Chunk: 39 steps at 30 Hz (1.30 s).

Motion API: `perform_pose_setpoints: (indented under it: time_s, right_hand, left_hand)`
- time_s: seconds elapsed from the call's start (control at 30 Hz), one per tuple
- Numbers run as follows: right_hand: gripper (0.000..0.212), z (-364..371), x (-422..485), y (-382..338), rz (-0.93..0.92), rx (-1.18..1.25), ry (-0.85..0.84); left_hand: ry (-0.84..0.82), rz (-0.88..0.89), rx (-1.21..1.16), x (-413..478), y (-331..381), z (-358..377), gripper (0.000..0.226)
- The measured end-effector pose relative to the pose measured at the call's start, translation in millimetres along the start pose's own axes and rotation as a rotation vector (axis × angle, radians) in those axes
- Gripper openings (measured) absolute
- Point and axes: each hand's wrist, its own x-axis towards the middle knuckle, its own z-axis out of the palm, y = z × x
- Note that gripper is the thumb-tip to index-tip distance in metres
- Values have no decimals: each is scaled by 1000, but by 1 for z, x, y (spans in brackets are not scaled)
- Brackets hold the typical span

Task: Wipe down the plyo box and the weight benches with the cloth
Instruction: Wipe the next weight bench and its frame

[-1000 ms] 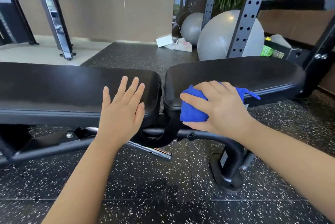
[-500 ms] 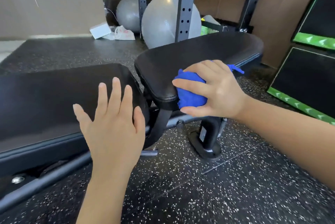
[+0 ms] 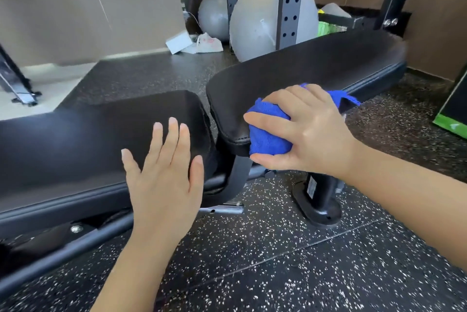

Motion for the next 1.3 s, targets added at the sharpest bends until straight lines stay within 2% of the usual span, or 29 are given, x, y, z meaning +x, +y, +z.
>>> perform_pose_setpoints:
  time_s: [0.23, 0.47, 0.57, 0.7, 0.9, 1.0, 1.13, 1.3]
  right_hand:
    - [49, -2, -1, 3, -40, 4, -27]
    - [54, -6, -3, 10, -119, -29, -102]
    - [48, -6, 0, 9, -113, -41, -86]
    - [46, -4, 7, -17, -100, -7, -33]
    - [57, 32, 33, -87, -199, 91, -47]
    - [57, 48, 34, -96, -181, 138, -51]
    - [54, 56, 38, -110, -131, 218, 33]
    - [48, 60, 51, -120, -142, 221, 39]
  left_hand:
    - [-20, -19, -42, -1, 2, -4, 61]
    - [11, 116, -29, -11, -9, -11, 55]
    - [8, 95, -48, -16, -26, -16, 56]
    - [22, 159, 29, -22, -61, -19, 53]
    - [58, 62, 114, -27, -118, -28, 54]
    - [101, 44, 100, -28, -118, -25, 52]
    - [162, 31, 26, -26, -120, -19, 51]
    - [207, 11, 2, -24, -120, -19, 50]
